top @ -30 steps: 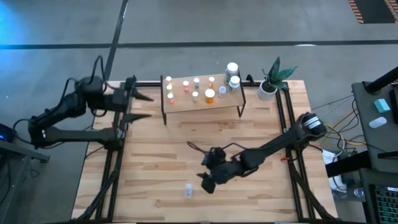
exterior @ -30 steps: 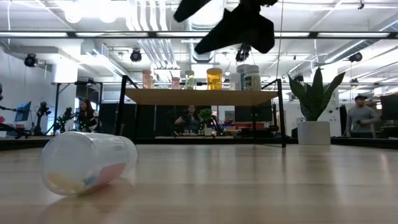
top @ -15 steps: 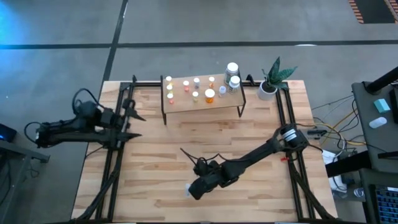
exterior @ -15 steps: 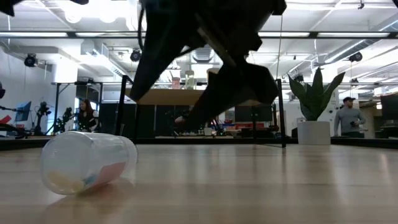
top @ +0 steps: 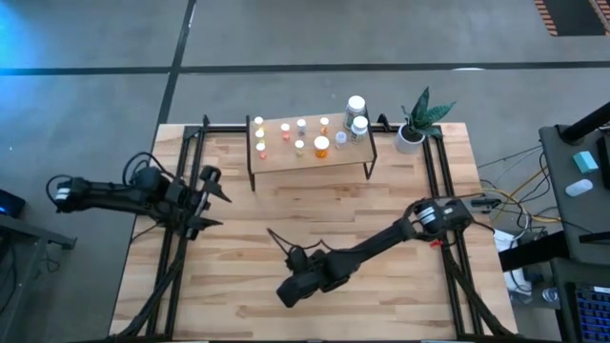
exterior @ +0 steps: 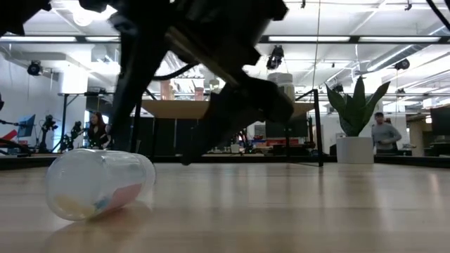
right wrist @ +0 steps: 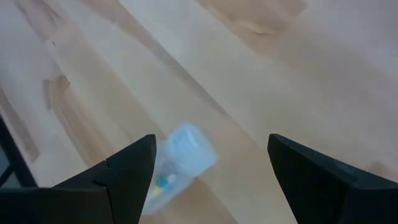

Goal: Pick and place medicine bottles onto shelf by color
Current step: Put the transparent pill bottle on the shelf

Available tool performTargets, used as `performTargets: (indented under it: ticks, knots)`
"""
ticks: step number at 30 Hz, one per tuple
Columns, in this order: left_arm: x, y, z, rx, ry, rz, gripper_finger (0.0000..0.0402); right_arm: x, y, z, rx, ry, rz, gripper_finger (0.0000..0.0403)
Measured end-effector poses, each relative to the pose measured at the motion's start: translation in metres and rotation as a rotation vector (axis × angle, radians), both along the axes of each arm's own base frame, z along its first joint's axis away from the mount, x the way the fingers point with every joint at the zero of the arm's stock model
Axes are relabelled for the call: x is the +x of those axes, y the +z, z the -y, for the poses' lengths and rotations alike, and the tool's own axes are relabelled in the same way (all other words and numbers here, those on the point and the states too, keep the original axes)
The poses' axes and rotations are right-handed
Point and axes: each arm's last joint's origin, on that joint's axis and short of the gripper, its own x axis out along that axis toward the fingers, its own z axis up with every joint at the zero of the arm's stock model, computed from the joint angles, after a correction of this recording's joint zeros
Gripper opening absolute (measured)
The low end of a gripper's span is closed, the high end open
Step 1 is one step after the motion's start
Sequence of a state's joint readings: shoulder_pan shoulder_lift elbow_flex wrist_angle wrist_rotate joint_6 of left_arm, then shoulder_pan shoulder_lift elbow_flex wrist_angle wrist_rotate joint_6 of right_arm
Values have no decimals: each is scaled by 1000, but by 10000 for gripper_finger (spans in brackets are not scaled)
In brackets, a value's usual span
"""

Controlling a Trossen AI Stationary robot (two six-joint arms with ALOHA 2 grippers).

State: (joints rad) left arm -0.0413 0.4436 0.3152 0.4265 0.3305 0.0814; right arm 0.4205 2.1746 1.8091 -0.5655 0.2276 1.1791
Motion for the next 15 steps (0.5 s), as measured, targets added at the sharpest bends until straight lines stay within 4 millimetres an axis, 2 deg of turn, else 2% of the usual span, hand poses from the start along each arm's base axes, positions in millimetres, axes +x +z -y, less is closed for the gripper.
performTargets:
  ticks: [7, 10, 15]
  knots:
    - [2, -4, 3, -4, -8, -7, 239, 16, -6, -11, -16, 15, -101, 299]
    - [1, -5, 3, -5, -6, -5, 239, 20, -18, -15, 23, 50, -163, 297]
    - [2, -9, 3, -5, -3, -19, 239, 27, -24, -18, 86, 90, -180, 287]
